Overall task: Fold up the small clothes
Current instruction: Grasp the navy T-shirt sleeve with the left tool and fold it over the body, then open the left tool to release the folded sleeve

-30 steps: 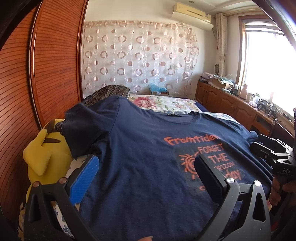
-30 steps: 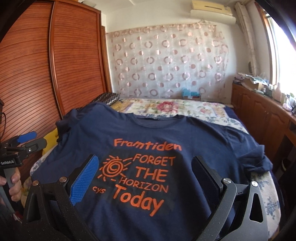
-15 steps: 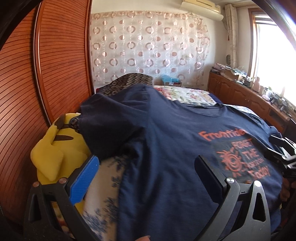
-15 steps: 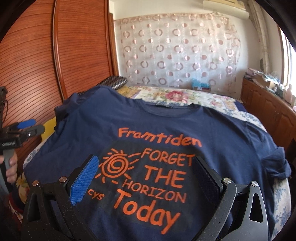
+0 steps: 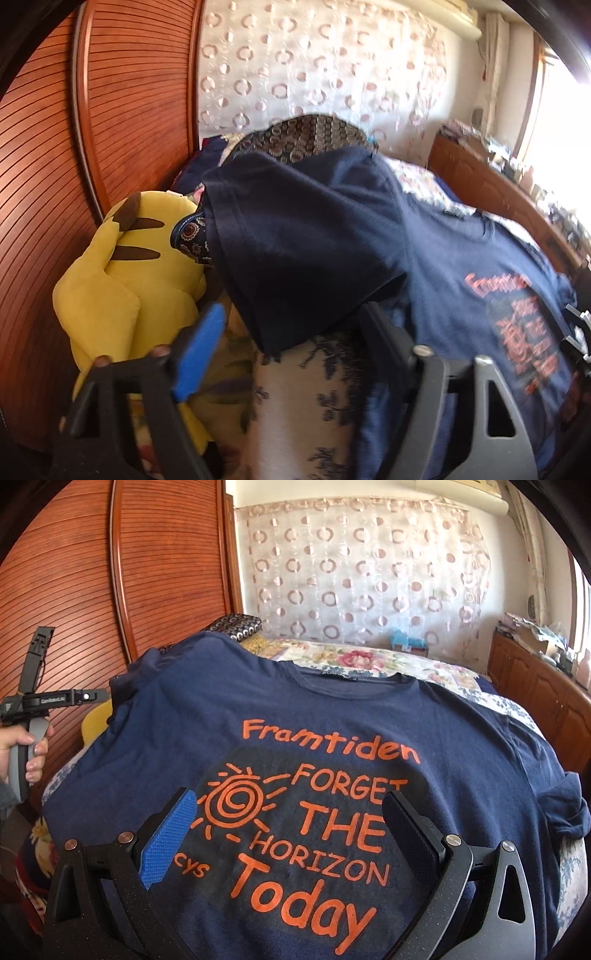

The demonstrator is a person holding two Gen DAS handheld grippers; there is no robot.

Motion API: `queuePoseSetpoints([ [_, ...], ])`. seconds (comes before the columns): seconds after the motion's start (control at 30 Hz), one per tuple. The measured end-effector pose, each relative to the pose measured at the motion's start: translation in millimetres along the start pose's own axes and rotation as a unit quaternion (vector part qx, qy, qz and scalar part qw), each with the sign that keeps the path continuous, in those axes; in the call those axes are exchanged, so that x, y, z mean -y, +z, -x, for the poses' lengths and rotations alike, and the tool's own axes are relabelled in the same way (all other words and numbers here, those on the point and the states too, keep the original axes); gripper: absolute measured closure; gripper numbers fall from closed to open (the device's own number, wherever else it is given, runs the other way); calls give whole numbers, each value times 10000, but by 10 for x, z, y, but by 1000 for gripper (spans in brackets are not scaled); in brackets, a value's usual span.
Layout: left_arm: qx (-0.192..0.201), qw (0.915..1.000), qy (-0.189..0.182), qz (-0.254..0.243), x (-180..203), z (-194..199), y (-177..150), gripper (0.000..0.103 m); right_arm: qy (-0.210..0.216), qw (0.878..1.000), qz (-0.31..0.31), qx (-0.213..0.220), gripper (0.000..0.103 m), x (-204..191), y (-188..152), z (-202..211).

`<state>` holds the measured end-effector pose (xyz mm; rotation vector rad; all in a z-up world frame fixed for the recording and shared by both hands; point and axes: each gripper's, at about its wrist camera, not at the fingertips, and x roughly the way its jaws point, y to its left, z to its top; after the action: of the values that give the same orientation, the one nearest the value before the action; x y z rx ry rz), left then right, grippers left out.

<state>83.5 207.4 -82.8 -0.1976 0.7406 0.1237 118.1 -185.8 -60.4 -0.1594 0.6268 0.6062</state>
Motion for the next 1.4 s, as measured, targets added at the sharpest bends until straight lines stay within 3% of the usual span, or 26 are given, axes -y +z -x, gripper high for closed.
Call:
queuePoseSetpoints([
  [0.2,-356,9992,-162,-33,-114,-267,26,29,-34,10000,46,3,1,-11,-12,3],
  [0.27,-378,9990,-238,-63,-131,-318,18,34,-47,10000,44,9,1,-21,-23,6],
  [0.3,-396,9989,-229,-92,-133,-342,12,49,-43,10000,49,8,1,-25,-17,2],
  [0.33,-432,9988,-178,-131,-134,-370,9,56,-43,10000,56,2,1,-26,-19,2],
  [0.4,-405,9989,-209,-146,-152,-378,3,61,-39,10000,80,-16,1,-32,-17,-2],
  [0.47,-337,9989,-289,-121,-167,-349,2,74,-37,10000,91,-19,1,-38,-14,-15],
  [0.53,-287,9990,-266,-198,-161,-315,1,95,-43,10000,82,-23,1,-36,-13,-15],
  [0.6,-195,9991,-259,-268,-155,-258,-3,102,-45,10000,80,-21,1,-36,-14,-14],
  [0.83,410,9972,-339,-526,27,281,152,103,-42,10000,88,-18,1,-27,-12,-7],
  [1.0,772,9910,-507,-965,442,618,464,103,-41,10000,81,-28,1,-23,-12,-7],
  [1.17,802,9843,-596,-1456,925,593,727,103,-38,10000,87,-31,1,-25,-12,-9],
  [1.27,626,9824,-725,-1605,1157,486,788,101,-26,10000,87,-37,1,-32,-26,-14],
  [1.37,531,9807,-945,-1626,1278,469,756,91,-19,10000,79,-41,1,-27,-33,-16],
  [1.4,526,9808,-929,-1634,1305,483,741,78,-17,10000,79,-42,1,-29,-34,-14],
])
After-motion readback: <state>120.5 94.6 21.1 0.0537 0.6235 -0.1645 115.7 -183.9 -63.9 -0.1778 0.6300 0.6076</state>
